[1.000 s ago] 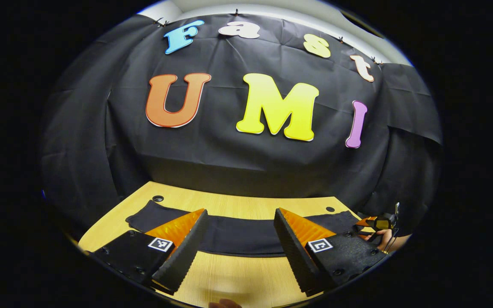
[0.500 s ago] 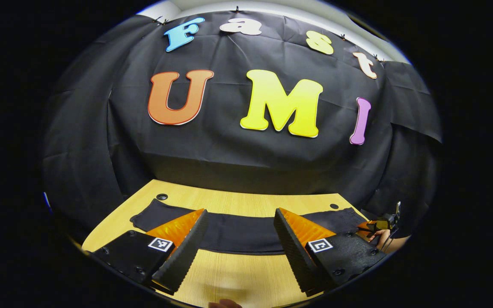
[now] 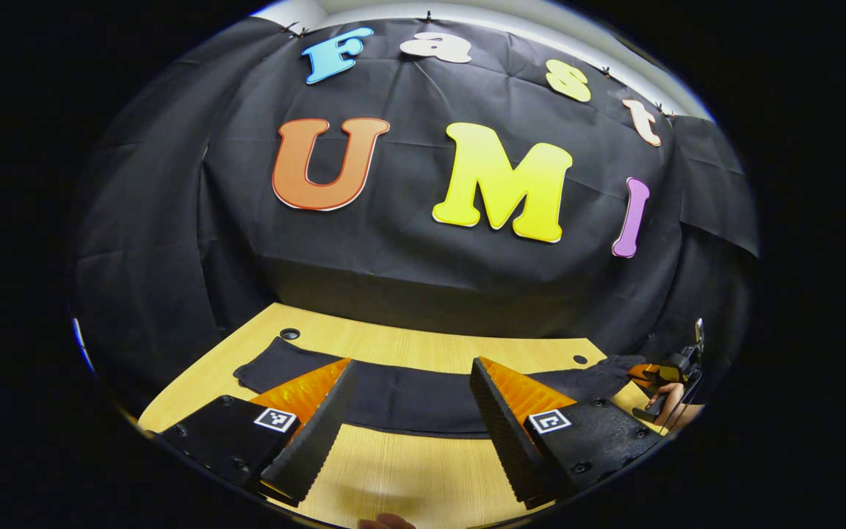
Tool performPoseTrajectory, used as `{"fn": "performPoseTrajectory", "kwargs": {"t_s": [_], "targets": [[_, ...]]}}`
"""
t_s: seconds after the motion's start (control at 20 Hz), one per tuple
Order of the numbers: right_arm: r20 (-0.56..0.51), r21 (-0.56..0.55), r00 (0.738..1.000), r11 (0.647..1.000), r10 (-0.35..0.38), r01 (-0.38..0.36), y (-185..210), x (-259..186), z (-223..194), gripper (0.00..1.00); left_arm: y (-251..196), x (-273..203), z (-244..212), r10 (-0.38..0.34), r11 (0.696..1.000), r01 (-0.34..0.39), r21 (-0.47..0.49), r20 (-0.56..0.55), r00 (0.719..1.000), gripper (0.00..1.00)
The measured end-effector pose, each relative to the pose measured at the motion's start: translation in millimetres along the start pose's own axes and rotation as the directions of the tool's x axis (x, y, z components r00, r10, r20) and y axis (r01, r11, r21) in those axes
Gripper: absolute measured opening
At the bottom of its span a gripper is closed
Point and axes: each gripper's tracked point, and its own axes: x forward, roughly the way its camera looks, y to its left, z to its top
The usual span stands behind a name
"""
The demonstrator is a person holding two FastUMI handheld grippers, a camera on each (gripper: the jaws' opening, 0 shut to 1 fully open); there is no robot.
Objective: Grasp the waist and the cuffs of the jeans and fold them to make the two legs overlap; first hold the waist and fold one-third of the jeans toward the cuffs, then hold the cuffs and fold the remaining one-third in the same direction to finish folding.
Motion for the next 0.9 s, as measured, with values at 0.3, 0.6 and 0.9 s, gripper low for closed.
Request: {"fn": "performPoseTrajectory", "kwargs": {"t_s": [0.3, 0.6, 0.9], "targets": [[0.009, -0.273, 0.981, 0.945, 0.192, -0.182, 137, -33, -10, 0.02, 34, -19, 4, 0.056, 0.997, -0.054, -0.051, 0.023, 0.998, 0.99], [-0.093, -0.428, 0.939, 0.838, 0.331, -0.338, 237, -60, -89, 0.0, 75, -48, 8, 0.138, 0.988, -0.134, -0.08, 0.041, 0.99, 0.98], [-0.289, -0.463, 0.891, 0.764, 0.35, -0.45, 271, -60, -231, 0.02, 118, -77, -2, 0.236, 0.966, -0.233, -0.107, 0.01, 0.972, 0.99]]}}
